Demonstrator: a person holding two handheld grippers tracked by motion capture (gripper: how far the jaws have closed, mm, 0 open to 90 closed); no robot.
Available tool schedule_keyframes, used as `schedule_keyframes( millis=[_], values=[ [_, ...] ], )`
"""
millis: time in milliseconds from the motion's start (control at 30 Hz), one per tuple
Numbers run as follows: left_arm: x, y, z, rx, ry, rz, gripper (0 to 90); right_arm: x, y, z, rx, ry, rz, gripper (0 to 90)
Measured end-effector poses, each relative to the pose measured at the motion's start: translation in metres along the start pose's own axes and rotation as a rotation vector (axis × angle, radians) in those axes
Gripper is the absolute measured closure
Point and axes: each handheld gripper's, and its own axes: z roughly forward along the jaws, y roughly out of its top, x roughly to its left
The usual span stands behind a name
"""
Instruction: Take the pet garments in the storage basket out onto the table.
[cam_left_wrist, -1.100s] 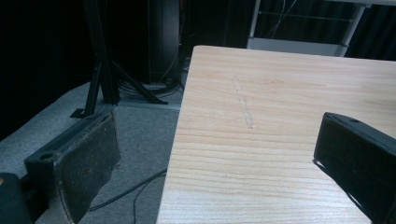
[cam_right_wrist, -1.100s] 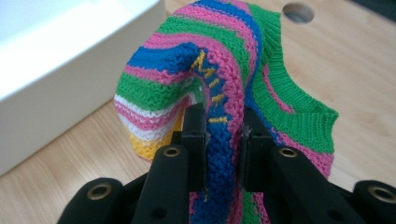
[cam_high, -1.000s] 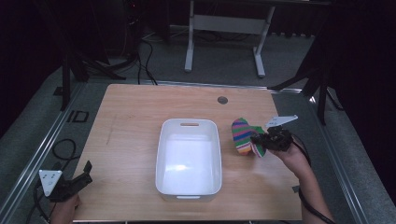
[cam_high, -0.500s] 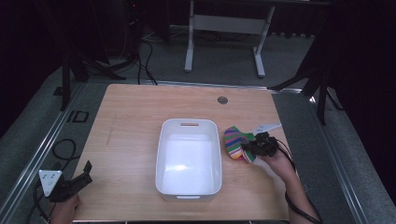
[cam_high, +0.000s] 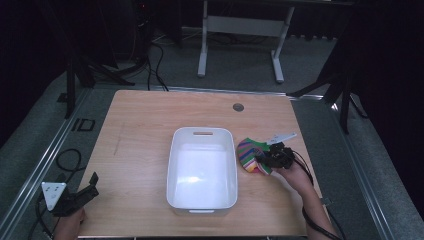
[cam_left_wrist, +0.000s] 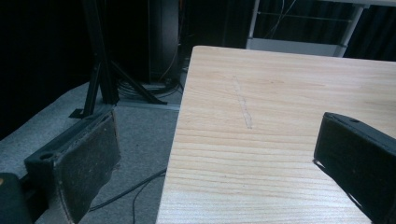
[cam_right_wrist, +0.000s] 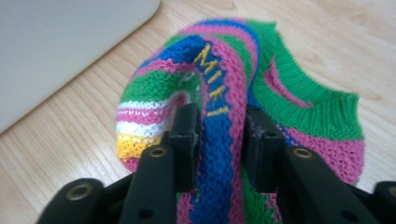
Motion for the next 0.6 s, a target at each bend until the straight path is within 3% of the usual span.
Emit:
schedule_keyframes(
  millis=[200,367,600],
  values=[
    [0.0,0.0,0.0,-0.001,0.001,-0.001,0.9,0.0,0.007,-0.018,-0.038,-0.009,-0.014,57.1],
    [0.0,0.0,0.0,0.0,0.003,-0.001,0.9,-0.003,0.011,-0.038,-0.096,0.001,0.004,47.8],
    [0.0,0.0,0.0,0.0,0.005,0.001,0.9,-0.01,0.003,-0.059,-0.158,-0.057,0.045,36.5]
  ],
)
